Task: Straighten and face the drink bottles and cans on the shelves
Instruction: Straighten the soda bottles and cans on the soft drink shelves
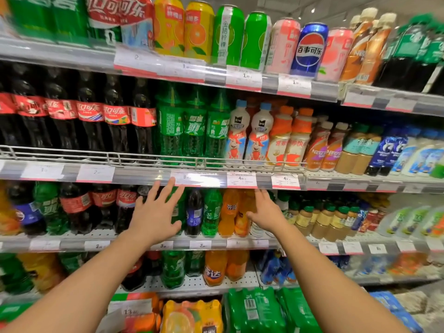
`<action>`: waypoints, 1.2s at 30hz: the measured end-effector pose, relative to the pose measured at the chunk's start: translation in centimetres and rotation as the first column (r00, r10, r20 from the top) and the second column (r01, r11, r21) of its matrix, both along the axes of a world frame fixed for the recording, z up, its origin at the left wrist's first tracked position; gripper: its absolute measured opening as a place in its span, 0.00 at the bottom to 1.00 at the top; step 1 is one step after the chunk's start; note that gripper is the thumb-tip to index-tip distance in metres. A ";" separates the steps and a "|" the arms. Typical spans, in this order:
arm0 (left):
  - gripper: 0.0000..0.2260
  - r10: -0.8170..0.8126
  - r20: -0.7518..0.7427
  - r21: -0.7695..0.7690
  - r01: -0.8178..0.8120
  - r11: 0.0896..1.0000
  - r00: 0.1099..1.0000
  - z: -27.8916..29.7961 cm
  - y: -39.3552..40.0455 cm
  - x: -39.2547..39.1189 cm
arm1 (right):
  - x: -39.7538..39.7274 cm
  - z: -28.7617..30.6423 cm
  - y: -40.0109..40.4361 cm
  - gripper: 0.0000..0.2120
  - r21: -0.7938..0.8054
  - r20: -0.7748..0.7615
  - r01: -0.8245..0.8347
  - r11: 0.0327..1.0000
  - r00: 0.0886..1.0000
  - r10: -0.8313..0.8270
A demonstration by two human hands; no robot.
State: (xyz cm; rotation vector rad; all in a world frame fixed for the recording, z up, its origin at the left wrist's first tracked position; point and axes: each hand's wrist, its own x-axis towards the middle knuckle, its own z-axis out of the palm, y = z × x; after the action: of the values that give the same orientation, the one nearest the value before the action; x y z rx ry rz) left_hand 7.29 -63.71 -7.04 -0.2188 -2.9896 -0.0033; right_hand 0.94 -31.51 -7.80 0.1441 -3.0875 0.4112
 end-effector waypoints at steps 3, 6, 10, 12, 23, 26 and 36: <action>0.43 0.009 -0.022 -0.002 -0.009 1.000 1.000 0.2 0.2 0.0 | -2.8 0.0 0.5 0.43 0.024 0.035 -0.001 1.000 0.999 0.000; 0.43 0.022 -0.030 0.001 -0.022 1.000 0.999 0.2 0.3 0.1 | -4.7 -0.8 0.5 0.43 0.025 0.077 -0.018 1.000 0.997 0.016; 0.42 0.037 -0.012 -0.001 -0.037 0.999 0.999 0.4 0.5 0.3 | -4.7 -2.3 0.1 0.37 -0.047 -0.013 0.032 0.998 0.999 -0.032; 0.42 0.048 0.001 -0.002 -0.048 0.999 0.999 0.6 0.6 0.3 | -4.1 -2.8 0.0 0.32 -0.054 -0.100 0.084 0.995 0.991 -0.090; 0.37 0.087 0.081 0.121 -0.096 0.988 0.993 2.6 2.1 0.9 | 0.7 -5.2 2.8 0.14 -0.239 -0.160 -0.016 0.971 0.987 -0.023; 0.37 0.066 0.085 0.256 -0.086 0.963 0.994 2.6 3.0 2.3 | 3.2 -4.7 4.0 0.14 -0.318 -0.209 -0.033 0.947 0.977 -0.036; 0.28 -0.031 0.046 0.566 0.000 0.825 0.998 0.4 9.1 10.7 | 12.3 -1.0 4.3 0.07 -0.529 -0.227 -0.200 0.825 0.970 0.090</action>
State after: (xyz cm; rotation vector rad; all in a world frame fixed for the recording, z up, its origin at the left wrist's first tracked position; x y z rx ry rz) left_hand 17.97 -54.62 -6.65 -0.1700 -2.8718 -0.9005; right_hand 13.27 -27.23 -8.81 0.3789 -2.6405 1.1905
